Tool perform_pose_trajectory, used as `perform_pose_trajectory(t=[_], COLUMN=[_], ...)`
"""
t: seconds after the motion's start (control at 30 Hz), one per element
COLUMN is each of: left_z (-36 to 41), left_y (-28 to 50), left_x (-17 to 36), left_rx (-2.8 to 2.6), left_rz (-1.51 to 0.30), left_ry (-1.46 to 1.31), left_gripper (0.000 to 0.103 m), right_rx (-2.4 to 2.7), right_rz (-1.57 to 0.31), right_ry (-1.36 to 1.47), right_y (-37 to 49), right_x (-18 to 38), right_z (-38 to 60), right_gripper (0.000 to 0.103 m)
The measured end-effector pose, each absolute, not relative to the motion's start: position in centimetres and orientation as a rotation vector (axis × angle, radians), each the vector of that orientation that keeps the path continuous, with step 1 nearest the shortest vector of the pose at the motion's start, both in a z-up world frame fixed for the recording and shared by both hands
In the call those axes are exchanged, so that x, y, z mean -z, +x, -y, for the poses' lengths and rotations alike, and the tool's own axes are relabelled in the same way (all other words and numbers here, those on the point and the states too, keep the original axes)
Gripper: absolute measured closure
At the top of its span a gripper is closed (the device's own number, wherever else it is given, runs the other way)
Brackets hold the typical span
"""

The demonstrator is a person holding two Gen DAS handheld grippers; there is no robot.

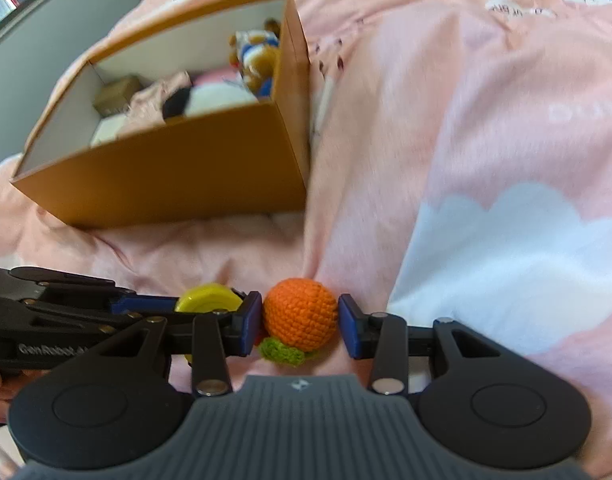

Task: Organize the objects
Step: 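Carry the tape measure into the box with the left tool while the right tool carries the orange toy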

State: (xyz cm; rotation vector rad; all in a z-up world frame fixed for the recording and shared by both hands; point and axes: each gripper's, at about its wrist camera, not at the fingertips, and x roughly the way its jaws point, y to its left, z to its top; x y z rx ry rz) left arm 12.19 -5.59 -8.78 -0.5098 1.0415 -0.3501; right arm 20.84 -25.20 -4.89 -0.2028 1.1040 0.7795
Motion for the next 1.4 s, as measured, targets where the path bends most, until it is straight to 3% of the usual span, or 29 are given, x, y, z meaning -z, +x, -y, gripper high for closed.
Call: perform_pose_trajectory(t=[0.3, 0.53, 0.9, 1.4], left_z=[2.9, 1.6, 2.2, 2.1], left_y=[14.0, 18.9, 24.3, 25.7], left_x=[1.1, -1.3, 4.1, 7.4], left_rx=[0.337, 0.276, 0.247, 0.288], left_rz=[-0.894, -0.874, -1.076, -1.186], left_ry=[-0.547, -0.55, -0.581, -0.631], left_gripper=[0.08, 0.08, 0.081, 0.078], right_rx=[-0.846, -0.857, -0.838, -0.832], right_rz=[-0.932, -0.773, -0.739, -0.809], right_ry=[-0.132, -0.091, -0.068, -0.068], right_y=[21.5, 23.7, 27.2, 28.9], right_x=[-1.7, -5.9, -5.4, -2.8], right_z=[25.5, 24.0, 20.6, 18.9], right_gripper=[0.06, 0.06, 0.06, 0.06])
